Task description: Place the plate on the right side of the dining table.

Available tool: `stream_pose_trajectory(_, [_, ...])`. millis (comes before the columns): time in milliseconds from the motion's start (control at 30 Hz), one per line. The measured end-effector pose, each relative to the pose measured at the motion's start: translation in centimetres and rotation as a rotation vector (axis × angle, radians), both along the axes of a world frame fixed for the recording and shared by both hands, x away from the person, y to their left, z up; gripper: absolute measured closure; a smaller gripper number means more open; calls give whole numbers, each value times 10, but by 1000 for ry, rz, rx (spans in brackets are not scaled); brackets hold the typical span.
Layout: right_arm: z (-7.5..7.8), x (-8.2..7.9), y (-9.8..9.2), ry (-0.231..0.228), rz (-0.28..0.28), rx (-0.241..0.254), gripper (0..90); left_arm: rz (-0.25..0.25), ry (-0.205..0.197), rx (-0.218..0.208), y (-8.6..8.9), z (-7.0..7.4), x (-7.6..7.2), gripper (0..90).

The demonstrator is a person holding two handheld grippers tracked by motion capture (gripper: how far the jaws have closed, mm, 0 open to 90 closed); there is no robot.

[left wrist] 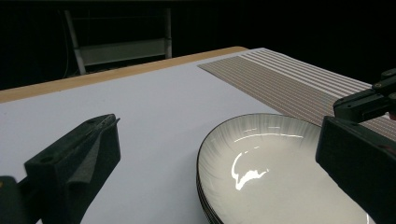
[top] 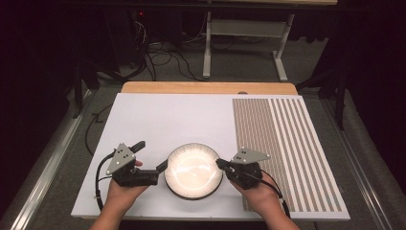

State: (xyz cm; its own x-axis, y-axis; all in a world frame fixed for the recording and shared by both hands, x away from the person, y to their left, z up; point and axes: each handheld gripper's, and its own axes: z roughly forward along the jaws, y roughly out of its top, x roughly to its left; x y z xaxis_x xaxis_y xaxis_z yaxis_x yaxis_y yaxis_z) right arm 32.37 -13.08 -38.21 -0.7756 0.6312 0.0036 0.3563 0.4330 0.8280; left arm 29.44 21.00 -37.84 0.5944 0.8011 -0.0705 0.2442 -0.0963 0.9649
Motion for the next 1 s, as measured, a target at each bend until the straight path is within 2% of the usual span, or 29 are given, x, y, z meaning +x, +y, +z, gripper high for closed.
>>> stream_pose_trajectory(267, [-3,-1,-7,27,7,-18,900,3,-1,-5,2,1,0,4])
stream_pose_trajectory(533, [-6,1,-13,30,19,-49,900,3,-2,-8,3,1,0,4])
stream_pose_trajectory(1000, [-11,2,-12,53,34,-97,900,3,-2,-12,3,1,0,4])
